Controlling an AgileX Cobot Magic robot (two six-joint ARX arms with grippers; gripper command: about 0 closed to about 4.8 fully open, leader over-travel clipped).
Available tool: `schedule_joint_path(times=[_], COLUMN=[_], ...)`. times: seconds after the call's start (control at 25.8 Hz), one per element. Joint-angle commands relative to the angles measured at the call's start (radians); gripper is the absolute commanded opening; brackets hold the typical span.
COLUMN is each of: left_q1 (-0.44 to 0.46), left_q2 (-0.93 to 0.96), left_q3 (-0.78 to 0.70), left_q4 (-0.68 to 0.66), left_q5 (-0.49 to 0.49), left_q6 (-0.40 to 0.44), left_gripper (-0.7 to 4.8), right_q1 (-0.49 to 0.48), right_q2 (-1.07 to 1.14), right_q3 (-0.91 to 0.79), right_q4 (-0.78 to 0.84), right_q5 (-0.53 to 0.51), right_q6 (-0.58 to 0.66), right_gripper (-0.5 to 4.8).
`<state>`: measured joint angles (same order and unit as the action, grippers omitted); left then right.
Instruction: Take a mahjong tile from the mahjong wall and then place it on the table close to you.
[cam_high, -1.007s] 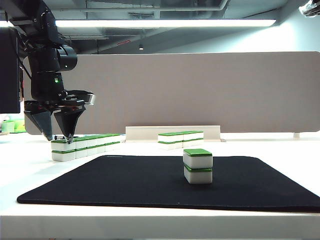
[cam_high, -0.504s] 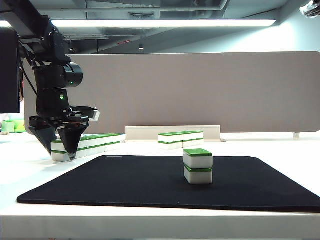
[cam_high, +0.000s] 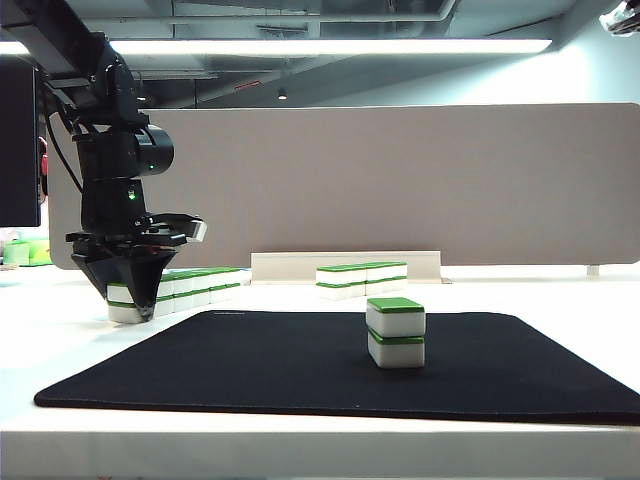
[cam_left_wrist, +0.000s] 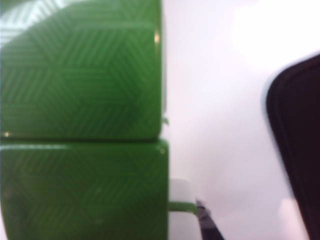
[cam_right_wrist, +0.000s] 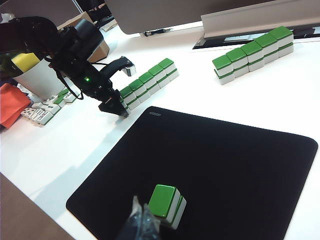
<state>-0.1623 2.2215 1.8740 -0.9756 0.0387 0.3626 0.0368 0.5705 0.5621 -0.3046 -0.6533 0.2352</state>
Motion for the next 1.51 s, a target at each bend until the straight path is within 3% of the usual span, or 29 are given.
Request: schedule_joint_path(times=[0.04, 0.5, 0.77, 0.93, 1.16, 1.51], left_q1=[0.001, -0.007, -0.065, -0.149, -0.290, -0.499], left_q2=[-0.003, -0.011, -0.032, -0.033, -0.033, -0.029], left_q3=[0.002, 0.072, 0.134, 0.140, 0.140, 0.136], left_q4=[-0.006, -0.203, -0.328, -0.357, -0.413, -0.405], left_q5=[-0.001, 0.000, 0.003, 0.011, 0.037, 0.037], left_q6=[-0.004, -0.026, 0.053, 0.161, 0.237, 0.259], left_gripper=[1.28, 1.28, 1.28, 1.28, 1.28, 1.28], right_q1=[0.001, 0.001, 0.001, 0.001, 0.001, 0.000], right_q2=[-0.002, -0.002, -0.002, -0.002, -0.002, -0.002], right_q3=[0.006, 0.006, 0.006, 0.006, 0.006, 0.006], right_q4=[0.010, 0.010, 0.010, 0.010, 0.012, 0.013], right_q5=[0.001, 0.001, 0.005, 0.004, 0.005, 0.008], right_q6=[-0.003, -0.003, -0.003, -0.003, -0.003, -0.003], right_gripper=[-0.01, -0.01, -0.01, -0.01, -0.01, -0.01])
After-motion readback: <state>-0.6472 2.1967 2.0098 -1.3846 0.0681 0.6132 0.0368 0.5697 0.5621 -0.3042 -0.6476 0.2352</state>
